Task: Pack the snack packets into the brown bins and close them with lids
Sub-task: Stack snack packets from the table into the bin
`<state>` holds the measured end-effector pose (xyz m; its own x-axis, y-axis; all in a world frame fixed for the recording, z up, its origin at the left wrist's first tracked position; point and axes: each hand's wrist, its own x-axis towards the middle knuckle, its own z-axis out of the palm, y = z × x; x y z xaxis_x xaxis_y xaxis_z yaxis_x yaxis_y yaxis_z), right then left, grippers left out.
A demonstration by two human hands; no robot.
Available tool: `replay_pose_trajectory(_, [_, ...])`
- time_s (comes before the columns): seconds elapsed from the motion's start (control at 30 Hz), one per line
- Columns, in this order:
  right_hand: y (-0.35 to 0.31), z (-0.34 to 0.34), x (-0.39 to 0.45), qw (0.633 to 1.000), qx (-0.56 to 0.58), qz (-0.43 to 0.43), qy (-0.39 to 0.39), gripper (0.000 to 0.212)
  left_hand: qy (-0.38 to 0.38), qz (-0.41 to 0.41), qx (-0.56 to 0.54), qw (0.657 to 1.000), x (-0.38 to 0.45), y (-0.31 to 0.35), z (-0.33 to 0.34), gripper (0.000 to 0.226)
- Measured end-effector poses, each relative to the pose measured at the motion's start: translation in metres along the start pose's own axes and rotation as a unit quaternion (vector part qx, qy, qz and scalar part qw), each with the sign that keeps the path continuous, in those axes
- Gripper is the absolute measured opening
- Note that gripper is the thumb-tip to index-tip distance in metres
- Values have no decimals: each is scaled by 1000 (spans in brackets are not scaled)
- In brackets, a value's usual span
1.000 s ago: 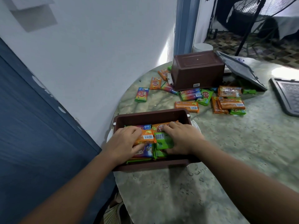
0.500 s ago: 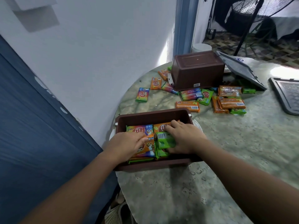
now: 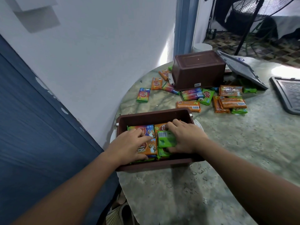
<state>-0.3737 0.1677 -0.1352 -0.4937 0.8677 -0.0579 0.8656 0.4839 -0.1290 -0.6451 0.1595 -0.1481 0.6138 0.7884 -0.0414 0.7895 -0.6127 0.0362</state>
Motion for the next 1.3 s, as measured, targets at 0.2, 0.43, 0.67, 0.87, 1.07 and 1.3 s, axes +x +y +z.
replay_pose_trajectory(0.2, [-1,-4,-2,1000,-2,-4,-12,81,-15,-6,6,1000,1,2,-3,73])
replay_pose_trajectory(0.43, [-3,-11,-8,998,58,23,-3,54,-10,-14,3,1000,1,4,-4,68])
replay_pose_trajectory(0.67, [-3,-16,-6,996,71,49,-17,47,-16,-26,-6,1000,1,4,-5,75])
replay_pose_trajectory(0.87, [-1,-10,0,998,32,23,-48,53,-16,-31,-10,999,0,4,-6,77])
replay_pose_trajectory(1.07, [2,-6,0,999,36,16,-9,47,-12,-30,-11,999,1,3,-5,77])
replay_pose_trajectory(1.3, [-4,-15,-3,996,84,28,30,34,-15,-30,-4,999,2,3,-4,76])
